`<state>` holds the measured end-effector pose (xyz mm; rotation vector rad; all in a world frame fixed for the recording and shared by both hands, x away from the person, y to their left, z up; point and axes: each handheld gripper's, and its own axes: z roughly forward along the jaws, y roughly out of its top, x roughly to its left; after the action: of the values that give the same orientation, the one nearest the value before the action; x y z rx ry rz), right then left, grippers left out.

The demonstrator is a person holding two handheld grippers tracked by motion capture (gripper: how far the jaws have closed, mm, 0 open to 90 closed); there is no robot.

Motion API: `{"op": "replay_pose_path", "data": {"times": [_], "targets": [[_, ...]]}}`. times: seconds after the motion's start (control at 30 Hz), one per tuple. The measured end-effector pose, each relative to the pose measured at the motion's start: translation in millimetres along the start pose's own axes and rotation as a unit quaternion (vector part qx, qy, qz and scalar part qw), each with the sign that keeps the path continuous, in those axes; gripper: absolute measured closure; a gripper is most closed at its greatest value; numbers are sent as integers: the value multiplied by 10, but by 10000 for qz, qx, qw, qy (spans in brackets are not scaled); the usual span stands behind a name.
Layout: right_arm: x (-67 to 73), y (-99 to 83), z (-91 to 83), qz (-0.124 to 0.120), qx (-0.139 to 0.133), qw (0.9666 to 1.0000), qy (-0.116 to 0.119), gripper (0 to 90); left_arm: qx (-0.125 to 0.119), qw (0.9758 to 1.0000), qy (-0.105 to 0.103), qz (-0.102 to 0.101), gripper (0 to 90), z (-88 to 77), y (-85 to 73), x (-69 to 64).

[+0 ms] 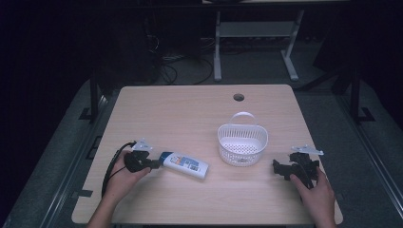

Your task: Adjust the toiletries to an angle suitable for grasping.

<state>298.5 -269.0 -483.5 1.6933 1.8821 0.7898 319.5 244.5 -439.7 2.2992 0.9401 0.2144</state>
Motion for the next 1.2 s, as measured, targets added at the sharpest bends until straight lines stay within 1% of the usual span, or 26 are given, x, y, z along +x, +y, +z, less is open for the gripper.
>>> {"op": "replay_pose_path", "data": {"times": [0.13,0.23,0.47,0.53,0.63,0.67,0.9,1.03,1.17,1.2], "targets": [[0,0,0,0,0,10000,-1,4,-19,10000,-3,-34,900,17,20,16],[0,0,0,0,0,10000,-1,4,-62,9999,-67,-54,900,34,56,46],[0,0,0,0,0,10000,-1,4,-99,9999,-76,-113,900,86,168,114],[0,0,0,0,0,10000,0,4,-99,9999,-73,-108,900,103,194,125],[0,0,0,1,-1,10000,-1,4,-100,9998,-71,-153,900,130,223,132],[0,0,0,1,-1,10000,0,4,-88,9999,-66,-120,900,149,246,147],[0,0,0,1,0,10000,-1,4,-153,9998,-20,-113,900,230,349,181],[0,0,0,0,-1,10000,0,4,-191,9997,-19,-149,900,275,393,190],[0,0,0,3,1,10000,-1,5,-210,9997,-17,-136,900,340,463,210],[0,0,0,0,0,10000,0,4,-229,9996,-38,-163,900,365,490,219]]}}
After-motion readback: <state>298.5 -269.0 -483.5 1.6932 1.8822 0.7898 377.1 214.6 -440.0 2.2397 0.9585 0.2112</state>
